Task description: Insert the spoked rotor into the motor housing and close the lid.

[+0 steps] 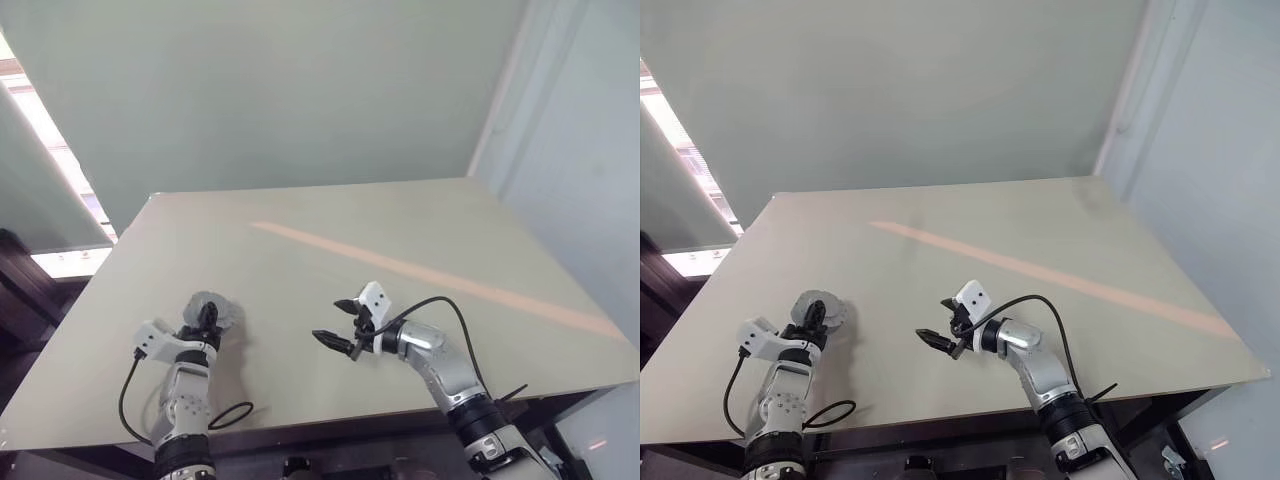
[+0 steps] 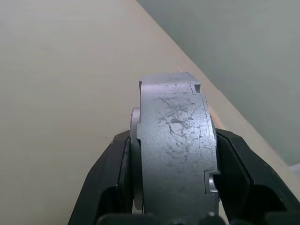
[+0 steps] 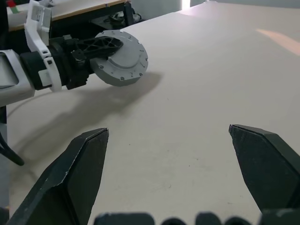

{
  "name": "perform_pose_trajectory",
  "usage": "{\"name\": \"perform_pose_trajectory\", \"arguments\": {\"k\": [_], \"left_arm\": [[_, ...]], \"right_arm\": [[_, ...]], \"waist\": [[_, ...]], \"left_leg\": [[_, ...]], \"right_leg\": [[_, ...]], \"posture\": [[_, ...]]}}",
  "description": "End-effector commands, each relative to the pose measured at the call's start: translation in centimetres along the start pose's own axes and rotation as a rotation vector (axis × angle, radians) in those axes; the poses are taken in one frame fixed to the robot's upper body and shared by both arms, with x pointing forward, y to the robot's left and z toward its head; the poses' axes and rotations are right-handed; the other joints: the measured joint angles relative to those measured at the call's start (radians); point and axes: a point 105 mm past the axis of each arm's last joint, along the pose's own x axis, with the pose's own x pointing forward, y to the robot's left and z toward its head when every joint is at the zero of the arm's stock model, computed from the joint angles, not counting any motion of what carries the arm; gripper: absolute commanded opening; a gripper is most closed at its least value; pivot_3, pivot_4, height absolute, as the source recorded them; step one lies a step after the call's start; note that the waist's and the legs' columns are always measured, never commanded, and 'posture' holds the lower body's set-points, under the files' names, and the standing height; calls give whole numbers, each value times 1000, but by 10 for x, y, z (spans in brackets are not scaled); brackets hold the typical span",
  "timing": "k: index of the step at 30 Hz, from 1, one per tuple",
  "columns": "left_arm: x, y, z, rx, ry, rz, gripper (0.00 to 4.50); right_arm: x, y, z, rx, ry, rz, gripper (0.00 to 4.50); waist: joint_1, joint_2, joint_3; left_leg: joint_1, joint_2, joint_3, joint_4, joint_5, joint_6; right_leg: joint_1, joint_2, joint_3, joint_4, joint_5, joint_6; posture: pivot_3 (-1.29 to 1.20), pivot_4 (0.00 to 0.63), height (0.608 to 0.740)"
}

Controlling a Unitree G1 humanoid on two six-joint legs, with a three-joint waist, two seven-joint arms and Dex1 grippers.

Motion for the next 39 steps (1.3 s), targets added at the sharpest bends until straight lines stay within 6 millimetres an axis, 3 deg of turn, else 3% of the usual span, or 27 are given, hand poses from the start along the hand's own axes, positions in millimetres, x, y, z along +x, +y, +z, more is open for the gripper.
{"name": "perform_pose_trajectory", "arguments": {"k": [1,5,12,13,20,25,29,32,35,39], "left_arm": [[9,-15,23,35,-86,-42,2015],[9,-14,19,35,-60,-44,2015],[8,-5,20,98,-54,11,4326],[8,-2,20,110,-53,25,4490],[2,32,35,345,-105,237,4490],[-2,35,51,485,-194,272,4490],[-1,14,60,469,-259,159,4490],[-1,-13,60,506,-254,-8,4490],[-6,-49,50,558,-197,-220,4490],[-22,-100,23,582,-42,-532,4490]], "right_arm": [[0,0,16,-53,-50,0,4500],[-2,-1,15,-58,-45,-11,4500],[-1,-3,14,-65,-41,-27,4500],[-1,-4,14,-66,-41,-29,4500],[0,-5,11,-65,-30,-34,4500],[0,-7,10,-63,-27,-38,4500],[-2,-14,11,-64,-24,-61,4500],[-7,-23,11,-63,-16,-91,4500],[-15,-32,14,-44,-23,-133,4500],[-31,-43,17,-32,-38,-181,4500]], "waist": [[0,0,0],[0,0,0],[0,0,0],[0,0,0],[0,0,0],[0,0,0],[6,0,0],[7,0,0],[7,0,0],[7,1,0]], "left_leg": [[0,0,0,0,0,0],[1,0,0,1,0,0],[7,0,-1,0,0,0],[8,0,-1,1,0,0],[9,0,-2,2,0,0],[9,0,-2,1,0,0],[9,0,-1,1,0,0],[9,0,-1,1,0,0],[9,0,-1,1,0,0],[8,0,-1,1,0,0]], "right_leg": [[0,0,0,0,0,0],[1,0,0,0,0,0],[8,0,-1,0,0,0],[9,0,-1,0,0,0],[10,0,-2,0,0,1],[10,0,-1,0,0,1],[10,0,-1,0,0,1],[10,0,-2,0,0,1],[10,0,-1,0,0,1],[10,0,-1,0,0,1]], "posture": [[0,0,740],[0,0,740],[0,0,740],[0,0,740],[0,0,740],[0,0,740],[0,0,740],[0,0,740],[0,0,740],[0,0,740]]}}
